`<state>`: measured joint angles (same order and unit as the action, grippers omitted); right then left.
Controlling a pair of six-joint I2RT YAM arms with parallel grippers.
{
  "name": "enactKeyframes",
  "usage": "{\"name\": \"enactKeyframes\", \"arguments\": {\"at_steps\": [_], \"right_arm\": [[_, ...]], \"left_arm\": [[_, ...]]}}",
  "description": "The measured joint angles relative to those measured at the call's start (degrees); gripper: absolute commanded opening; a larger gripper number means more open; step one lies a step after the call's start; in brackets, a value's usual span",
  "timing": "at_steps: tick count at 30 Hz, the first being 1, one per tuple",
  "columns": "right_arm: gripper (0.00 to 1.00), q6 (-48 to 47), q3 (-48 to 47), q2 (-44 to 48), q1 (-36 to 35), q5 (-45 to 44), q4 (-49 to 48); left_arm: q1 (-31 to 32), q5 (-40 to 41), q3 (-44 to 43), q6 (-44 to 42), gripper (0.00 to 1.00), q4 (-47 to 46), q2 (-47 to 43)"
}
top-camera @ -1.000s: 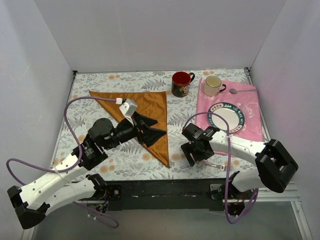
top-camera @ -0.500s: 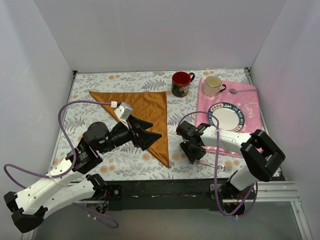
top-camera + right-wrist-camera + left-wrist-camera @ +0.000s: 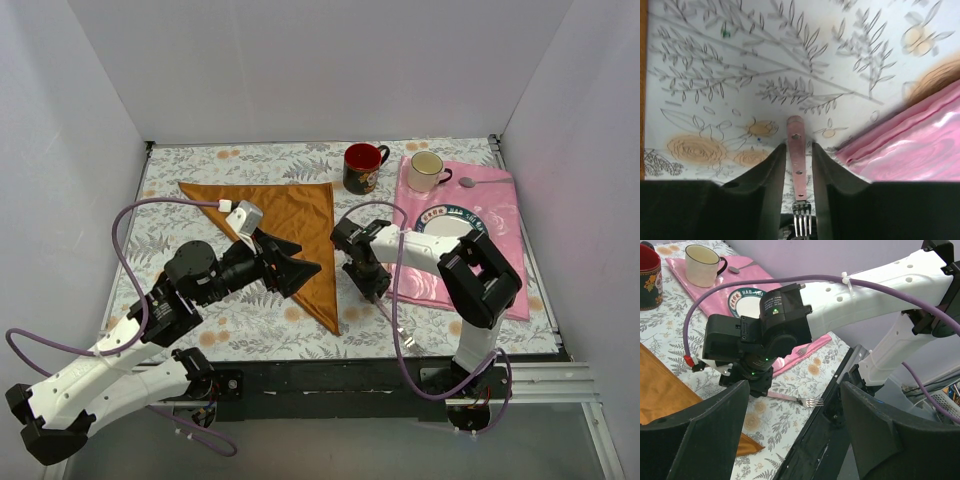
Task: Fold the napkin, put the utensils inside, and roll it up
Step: Grab a utensil with the right arm
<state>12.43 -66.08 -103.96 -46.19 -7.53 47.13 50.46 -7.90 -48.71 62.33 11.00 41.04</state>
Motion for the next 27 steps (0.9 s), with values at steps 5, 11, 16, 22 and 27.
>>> {"name": "enactKeyframes", "arguments": {"at_steps": [5, 11, 16, 22, 27], "right_arm": [[0.56, -0.4, 0.5, 1.4, 0.5, -2.0, -5.7], [0.52, 2.4, 13.1, 12.2, -0.9, -1.0, -13.3], [0.48, 4.6, 17.7, 16.3, -1.4, -0.6, -15.9], [0.48, 6.1, 19.0, 17.6, -1.5, -1.1, -17.1], [0.48, 7.7, 19.6, 18.4, -1.5, -1.7, -16.2]], "left_arm": [[0.0, 1.0, -0.5, 0.5, 0.74, 0.7, 0.1], [0.0, 1.2, -0.5, 0.8, 0.74, 0.8, 1.6], [0.0, 1.3, -0.5, 0.7, 0.75, 0.7, 3.1], [0.0, 1.9, -0.6, 0.8, 0.78, 1.0, 3.5], [0.0, 4.3, -1.0, 1.4, 0.79, 1.8, 3.9]]}}
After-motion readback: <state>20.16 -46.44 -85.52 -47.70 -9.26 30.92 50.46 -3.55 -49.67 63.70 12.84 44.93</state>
